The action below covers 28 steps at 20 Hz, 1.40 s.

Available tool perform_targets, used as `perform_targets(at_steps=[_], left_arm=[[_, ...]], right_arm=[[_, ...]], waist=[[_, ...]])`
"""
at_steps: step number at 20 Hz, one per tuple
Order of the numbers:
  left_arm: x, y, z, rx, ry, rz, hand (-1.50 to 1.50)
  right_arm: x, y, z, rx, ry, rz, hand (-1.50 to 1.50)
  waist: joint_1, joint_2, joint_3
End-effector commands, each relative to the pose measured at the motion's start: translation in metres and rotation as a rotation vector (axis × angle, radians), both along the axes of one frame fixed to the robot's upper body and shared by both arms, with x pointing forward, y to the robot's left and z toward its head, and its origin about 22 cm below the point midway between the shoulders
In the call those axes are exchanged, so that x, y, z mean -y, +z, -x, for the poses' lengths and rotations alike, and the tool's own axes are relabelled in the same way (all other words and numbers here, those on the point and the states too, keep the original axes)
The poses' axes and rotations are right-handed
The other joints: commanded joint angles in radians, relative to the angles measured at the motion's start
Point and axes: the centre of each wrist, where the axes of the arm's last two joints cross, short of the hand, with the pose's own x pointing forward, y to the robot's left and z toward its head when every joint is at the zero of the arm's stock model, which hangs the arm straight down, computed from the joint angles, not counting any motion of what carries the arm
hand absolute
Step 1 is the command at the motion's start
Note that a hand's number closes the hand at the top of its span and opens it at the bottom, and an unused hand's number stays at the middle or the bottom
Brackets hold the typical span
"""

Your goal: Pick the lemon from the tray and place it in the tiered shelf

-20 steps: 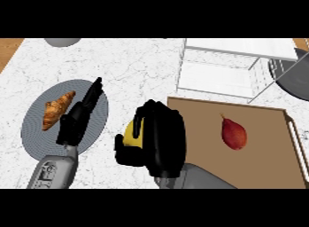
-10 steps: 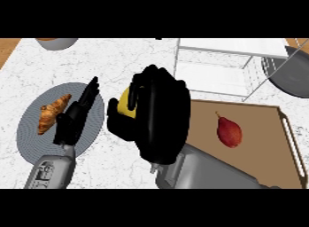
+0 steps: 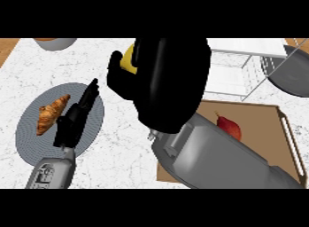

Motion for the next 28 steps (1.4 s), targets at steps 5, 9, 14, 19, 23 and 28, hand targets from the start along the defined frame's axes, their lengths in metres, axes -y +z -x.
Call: perform_targets(at_steps=[5,9,14,19,23,28], left_arm=[[-0.003,0.004,0.007,-0.001,-0.007,0.017,0.00],[-0.011,0.009,0.004,-0.011,0.002,0.007,0.00],[0.000,0.010,0.001,-0.002,0.020,0.012,0.00],[-0.010,0.003,0.005,0.010,0.010,-0.015,0.00],[0.000,-0.006,0.013,0.008,0.009,-0.001,0.00],[-0.001,-0.003,0.011,-0.001,-0.011,-0.002,0.00]], right_arm=[[-0.004,0.041,-0.011,-0.076,-0.246,-0.085,1.50],[0.009,0.071,-0.023,-0.041,-0.285,-0.082,1.50],[0.019,0.075,-0.039,-0.012,-0.307,-0.046,1.50],[0.033,0.066,-0.060,-0.011,-0.339,0.060,1.50],[0.055,0.047,-0.076,-0.012,-0.342,0.081,1.50],[0.065,0.041,-0.114,0.033,-0.360,0.220,1.50]], waist=[[0.001,0.003,0.001],[-0.006,0.004,0.001],[-0.007,0.008,0.002],[-0.005,0.010,0.002],[-0.005,0.011,0.002],[0.005,0.015,0.002]])
